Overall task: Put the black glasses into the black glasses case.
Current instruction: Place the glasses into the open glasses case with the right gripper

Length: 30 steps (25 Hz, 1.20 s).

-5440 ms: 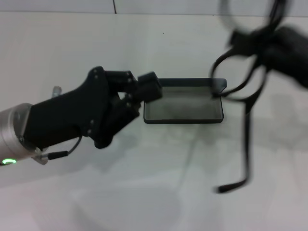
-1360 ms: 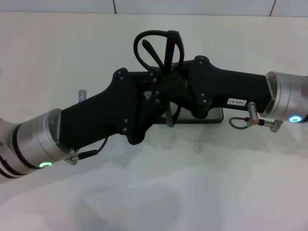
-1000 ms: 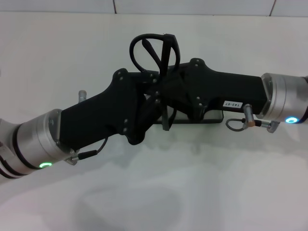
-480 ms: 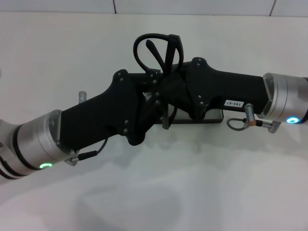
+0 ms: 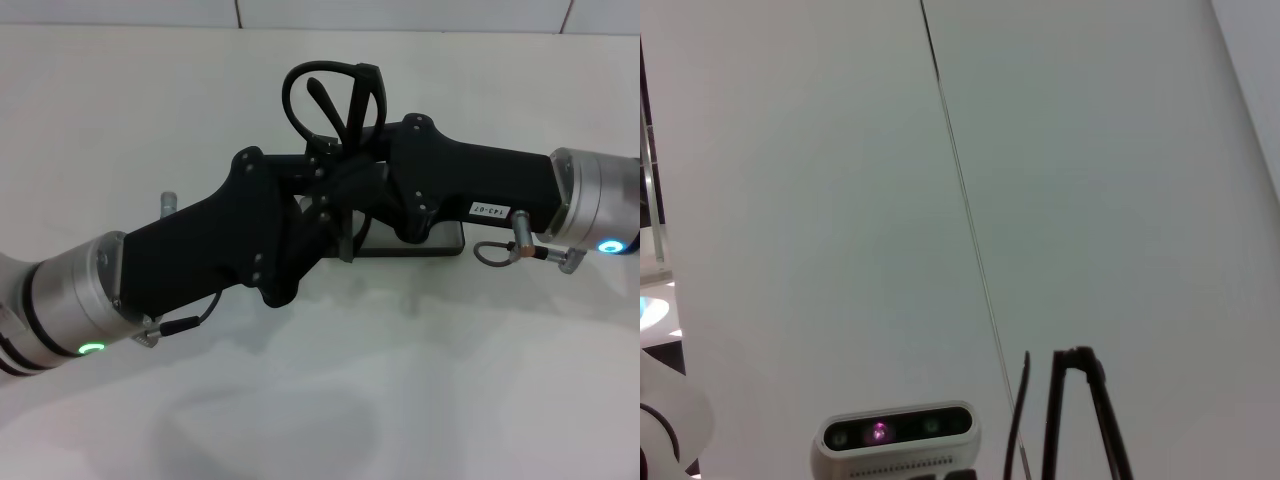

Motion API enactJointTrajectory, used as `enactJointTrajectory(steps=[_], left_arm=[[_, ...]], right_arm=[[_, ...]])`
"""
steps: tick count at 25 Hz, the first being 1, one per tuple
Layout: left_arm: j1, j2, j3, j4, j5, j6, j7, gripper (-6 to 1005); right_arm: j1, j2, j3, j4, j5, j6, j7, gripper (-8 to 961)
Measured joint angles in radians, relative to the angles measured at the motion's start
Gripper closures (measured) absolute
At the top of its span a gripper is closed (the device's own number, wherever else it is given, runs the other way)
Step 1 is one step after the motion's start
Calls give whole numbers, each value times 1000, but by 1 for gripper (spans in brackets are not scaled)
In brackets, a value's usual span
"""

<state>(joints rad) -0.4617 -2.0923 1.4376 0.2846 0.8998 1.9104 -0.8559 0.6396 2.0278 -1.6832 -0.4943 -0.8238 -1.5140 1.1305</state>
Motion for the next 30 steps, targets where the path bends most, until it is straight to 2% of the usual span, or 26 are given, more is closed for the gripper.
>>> enactJointTrajectory(steps=[25,28,30], left_arm=[[1,0,0,-4,-3,-7,0,937],[2,0,0,-4,-3,-2,0,937],[12,8,0,0,-1,17,0,937]], right_arm=[[-38,-2,11,-36,9,-31,9,856],[-38,-9,14,-36,5,-15,10,856],[-36,-19,17,-39,1,-8,17,856]])
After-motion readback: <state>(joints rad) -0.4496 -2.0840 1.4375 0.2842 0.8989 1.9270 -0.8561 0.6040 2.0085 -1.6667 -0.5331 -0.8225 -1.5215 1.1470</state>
